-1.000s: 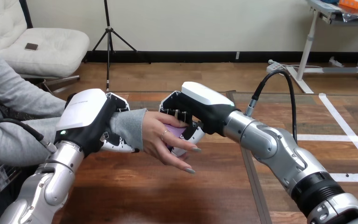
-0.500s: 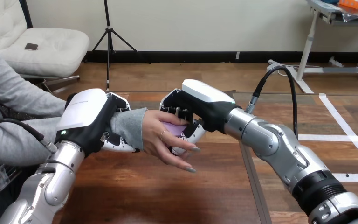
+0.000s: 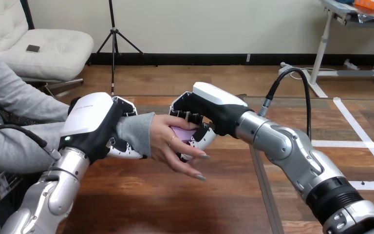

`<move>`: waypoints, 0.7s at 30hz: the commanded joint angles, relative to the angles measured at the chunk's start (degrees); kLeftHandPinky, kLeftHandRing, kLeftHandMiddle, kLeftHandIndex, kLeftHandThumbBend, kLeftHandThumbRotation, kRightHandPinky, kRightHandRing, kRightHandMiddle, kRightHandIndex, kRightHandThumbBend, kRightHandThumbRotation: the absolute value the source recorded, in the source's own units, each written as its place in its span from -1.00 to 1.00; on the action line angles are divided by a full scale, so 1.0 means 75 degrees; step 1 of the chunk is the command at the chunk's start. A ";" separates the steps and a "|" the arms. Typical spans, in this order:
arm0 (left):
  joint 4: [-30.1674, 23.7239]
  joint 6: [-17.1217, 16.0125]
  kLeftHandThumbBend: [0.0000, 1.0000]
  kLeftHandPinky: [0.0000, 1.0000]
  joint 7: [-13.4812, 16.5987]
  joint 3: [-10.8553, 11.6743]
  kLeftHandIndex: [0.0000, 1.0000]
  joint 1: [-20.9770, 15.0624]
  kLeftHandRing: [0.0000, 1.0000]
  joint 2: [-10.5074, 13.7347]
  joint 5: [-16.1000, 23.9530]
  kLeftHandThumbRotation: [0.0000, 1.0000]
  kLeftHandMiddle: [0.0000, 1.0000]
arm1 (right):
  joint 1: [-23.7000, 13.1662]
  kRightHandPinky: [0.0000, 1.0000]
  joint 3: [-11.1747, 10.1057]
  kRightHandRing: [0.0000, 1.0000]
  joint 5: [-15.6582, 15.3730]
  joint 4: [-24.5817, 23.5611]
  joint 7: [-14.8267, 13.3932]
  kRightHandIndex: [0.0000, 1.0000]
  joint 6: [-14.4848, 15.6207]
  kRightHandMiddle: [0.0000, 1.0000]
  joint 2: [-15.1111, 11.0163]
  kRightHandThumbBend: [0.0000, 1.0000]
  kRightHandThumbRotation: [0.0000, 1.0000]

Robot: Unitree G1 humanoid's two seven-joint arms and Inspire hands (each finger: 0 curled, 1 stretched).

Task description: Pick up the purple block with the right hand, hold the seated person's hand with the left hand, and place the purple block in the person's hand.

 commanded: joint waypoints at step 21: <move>-0.0480 -0.0314 0.54 -0.28 0.0370 -0.0229 -0.01 -0.0569 -0.12 -0.0052 0.0363 -0.85 -0.03 | -0.0268 -0.08 -0.0318 0.02 0.0350 -0.0467 -0.0028 0.13 -0.0178 0.10 -0.0373 0.66 -0.09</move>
